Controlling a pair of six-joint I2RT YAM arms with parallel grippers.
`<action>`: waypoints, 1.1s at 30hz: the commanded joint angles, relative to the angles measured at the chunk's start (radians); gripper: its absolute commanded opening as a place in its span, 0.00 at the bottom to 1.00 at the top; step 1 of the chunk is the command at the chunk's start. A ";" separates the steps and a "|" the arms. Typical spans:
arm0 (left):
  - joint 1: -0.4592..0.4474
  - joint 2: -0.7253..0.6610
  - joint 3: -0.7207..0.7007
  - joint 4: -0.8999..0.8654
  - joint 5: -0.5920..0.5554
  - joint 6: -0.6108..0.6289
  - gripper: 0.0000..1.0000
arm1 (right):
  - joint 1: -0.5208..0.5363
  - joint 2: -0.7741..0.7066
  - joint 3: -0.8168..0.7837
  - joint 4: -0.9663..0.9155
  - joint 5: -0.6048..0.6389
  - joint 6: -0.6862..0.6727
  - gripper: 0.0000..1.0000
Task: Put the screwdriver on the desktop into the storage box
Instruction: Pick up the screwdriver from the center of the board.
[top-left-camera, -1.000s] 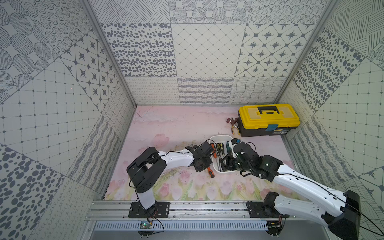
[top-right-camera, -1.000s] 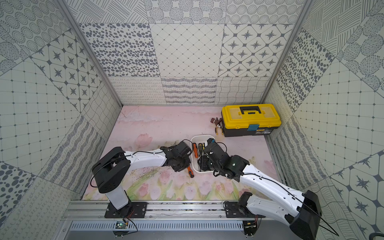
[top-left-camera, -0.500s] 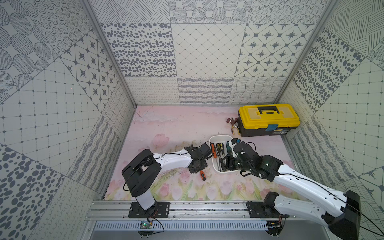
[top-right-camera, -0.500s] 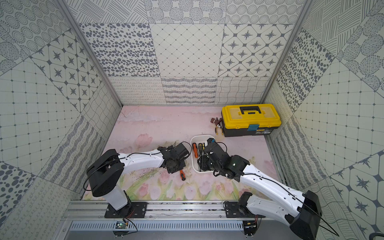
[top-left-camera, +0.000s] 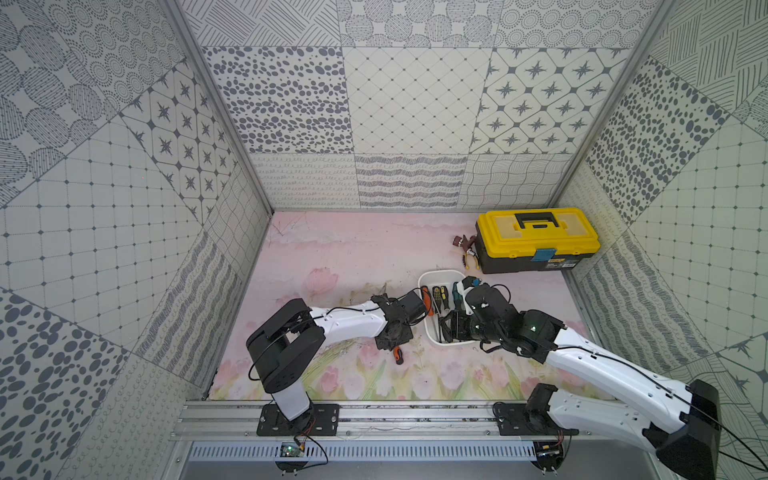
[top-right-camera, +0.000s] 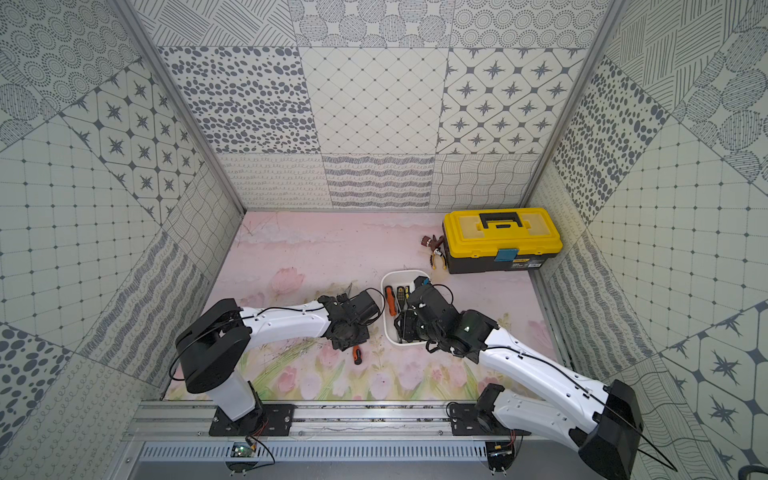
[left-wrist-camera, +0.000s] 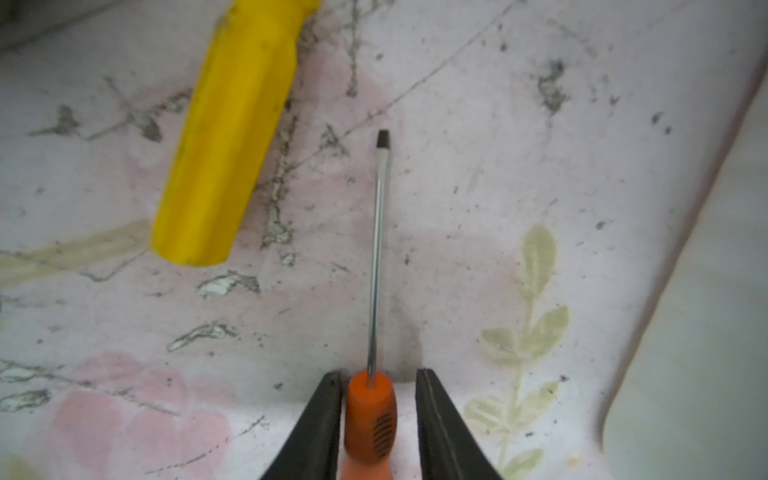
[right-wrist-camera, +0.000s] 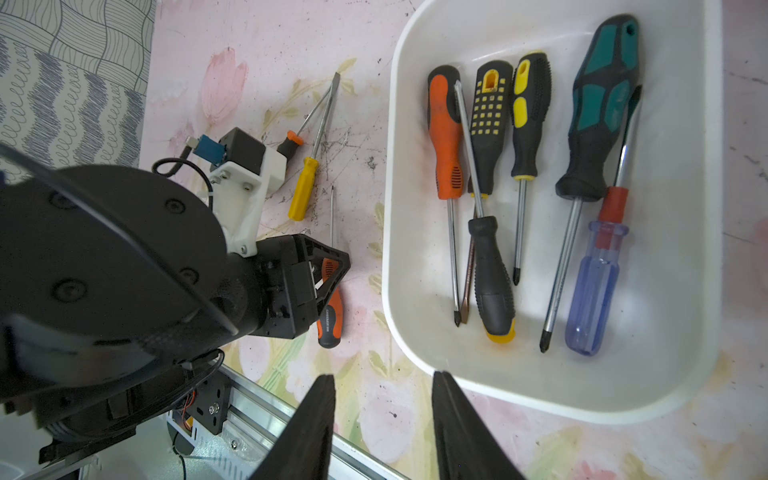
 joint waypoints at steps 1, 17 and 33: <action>0.000 0.027 -0.025 -0.039 -0.026 0.023 0.22 | 0.004 -0.004 0.022 0.021 0.006 0.001 0.44; 0.000 -0.271 0.039 -0.064 -0.120 0.120 0.00 | 0.001 -0.053 0.041 0.052 -0.072 0.012 0.52; 0.106 -0.652 -0.336 0.957 0.419 0.070 0.00 | -0.083 -0.122 -0.148 0.553 -0.486 0.089 0.78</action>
